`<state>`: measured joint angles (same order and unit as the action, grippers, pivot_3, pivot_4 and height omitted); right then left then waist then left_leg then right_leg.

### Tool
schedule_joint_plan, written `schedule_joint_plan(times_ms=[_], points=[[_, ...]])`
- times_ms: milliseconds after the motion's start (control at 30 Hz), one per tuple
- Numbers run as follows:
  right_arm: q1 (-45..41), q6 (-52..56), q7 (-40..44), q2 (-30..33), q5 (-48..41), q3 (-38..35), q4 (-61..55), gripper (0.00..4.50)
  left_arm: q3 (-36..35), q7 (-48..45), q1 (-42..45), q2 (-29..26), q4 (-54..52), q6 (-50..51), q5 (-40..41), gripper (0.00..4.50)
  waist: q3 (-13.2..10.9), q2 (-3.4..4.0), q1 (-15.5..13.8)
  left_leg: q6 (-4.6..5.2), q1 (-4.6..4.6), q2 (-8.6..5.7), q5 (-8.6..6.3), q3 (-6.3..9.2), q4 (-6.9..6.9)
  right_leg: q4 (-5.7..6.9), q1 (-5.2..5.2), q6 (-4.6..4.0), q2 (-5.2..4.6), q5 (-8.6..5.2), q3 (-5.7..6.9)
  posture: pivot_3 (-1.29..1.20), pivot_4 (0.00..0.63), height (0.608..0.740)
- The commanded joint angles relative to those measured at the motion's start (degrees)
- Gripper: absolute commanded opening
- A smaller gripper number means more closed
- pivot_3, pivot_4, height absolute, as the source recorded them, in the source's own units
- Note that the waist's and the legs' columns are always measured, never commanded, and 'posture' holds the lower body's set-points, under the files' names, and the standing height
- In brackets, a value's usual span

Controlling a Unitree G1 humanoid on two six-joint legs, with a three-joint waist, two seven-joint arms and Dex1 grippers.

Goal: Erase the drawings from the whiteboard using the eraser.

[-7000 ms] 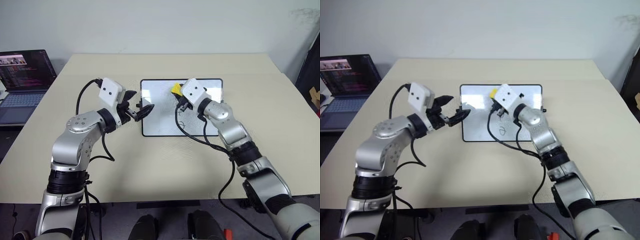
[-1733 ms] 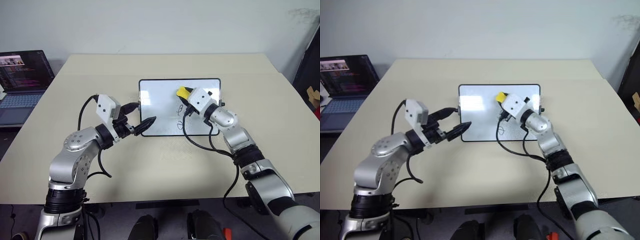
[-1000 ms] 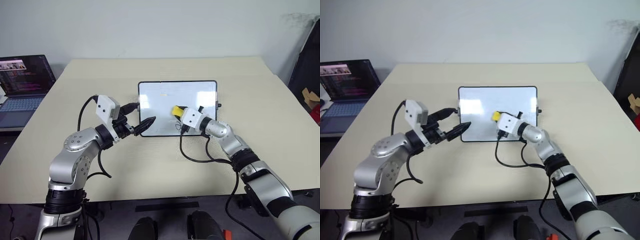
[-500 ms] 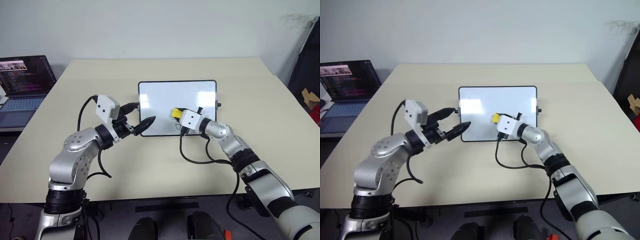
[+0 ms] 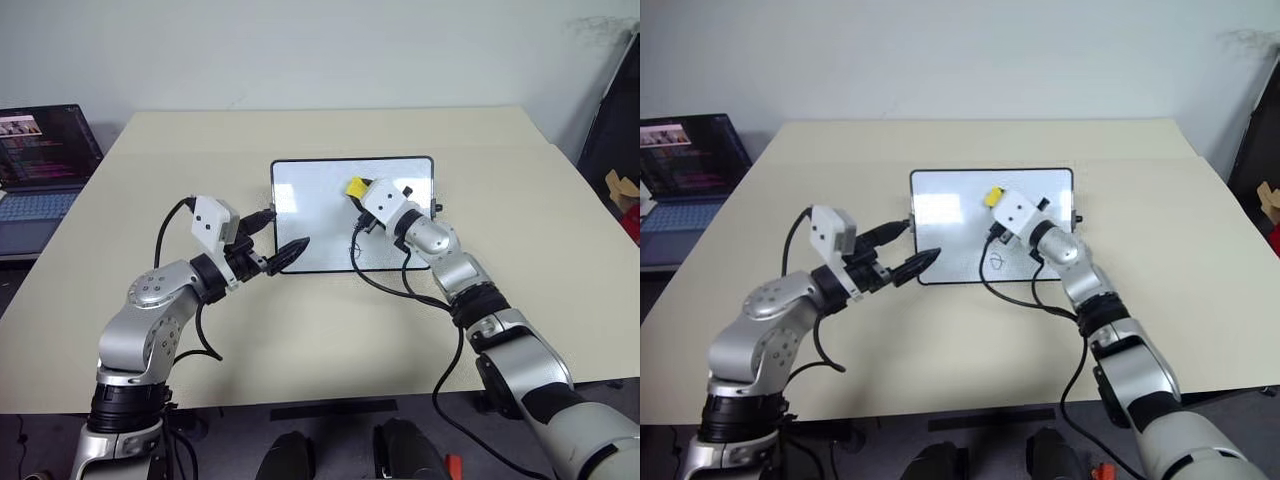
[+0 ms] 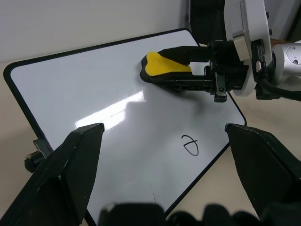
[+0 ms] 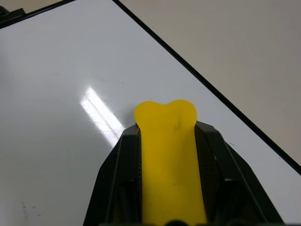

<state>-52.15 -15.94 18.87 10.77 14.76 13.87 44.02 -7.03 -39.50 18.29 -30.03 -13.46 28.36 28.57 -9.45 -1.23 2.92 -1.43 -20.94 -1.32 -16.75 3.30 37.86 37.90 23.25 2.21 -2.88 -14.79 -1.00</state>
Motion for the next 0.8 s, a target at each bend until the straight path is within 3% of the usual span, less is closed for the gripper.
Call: schedule_joint_plan(times_ms=[33, 233, 433, 600, 800], points=[[0.5, 0.7, 1.8, -1.8, 1.1, 2.4, -0.5, 1.17, -1.0, 0.0, 0.1, -0.1, -2.3, -0.7, 0.9, 4.5, 0.0, 0.0, 0.2, 0.02, 0.0, 0.0, -0.01, -0.01, -0.01, 0.0, 0.01, 0.0, 0.0, 0.0, -0.01, 0.0, 0.15, 0.74], [3.2, 2.3, 4.8, -1.5, 1.8, 4.3, -0.8, 1.17, -1.0, 0.4, 0.1, 0.1, -2.6, -0.5, 1.0, 4.5, 0.0, 0.0, 0.1, 0.14, 0.02, -0.02, -0.08, 0.01, 0.01, -0.01, -0.03, 0.0, -0.01, 0.0, 0.02, 0.0, 0.15, 0.74], [4.0, 0.3, 3.8, 0.8, -0.2, 1.2, -5.9, 1.17, -0.9, 0.7, -0.1, 0.4, -2.7, -0.5, 1.2, 4.5, 0.0, 0.01, -0.1, 0.14, 0.03, -0.03, -0.08, 0.02, 0.02, 0.05, -0.04, 0.0, -0.02, 0.0, 0.03, 0.0, 0.15, 0.74], [8.7, 4.8, 9.9, 3.1, -8.3, -2.7, -22.1, 1.17, -1.2, 0.8, -0.5, 0.3, -2.4, -0.8, 1.1, 4.5, 0.0, 0.03, -0.9, 0.14, -0.06, -0.04, -0.08, 0.05, 0.01, -0.08, -0.01, 0.01, -0.03, -0.01, 0.03, 0.0, 0.15, 0.74], [18.4, 27.0, 16.8, 5.0, -27.0, -9.5, -47.6, 1.17, -1.7, 1.2, -1.5, 0.0, -1.2, -1.6, 0.2, 4.5, -0.1, 0.04, -1.2, 0.11, -0.29, -0.02, -0.11, 0.23, -0.02, -0.25, 0.09, 0.03, -0.07, -0.02, 0.05, 0.0, 0.15, 0.74]])
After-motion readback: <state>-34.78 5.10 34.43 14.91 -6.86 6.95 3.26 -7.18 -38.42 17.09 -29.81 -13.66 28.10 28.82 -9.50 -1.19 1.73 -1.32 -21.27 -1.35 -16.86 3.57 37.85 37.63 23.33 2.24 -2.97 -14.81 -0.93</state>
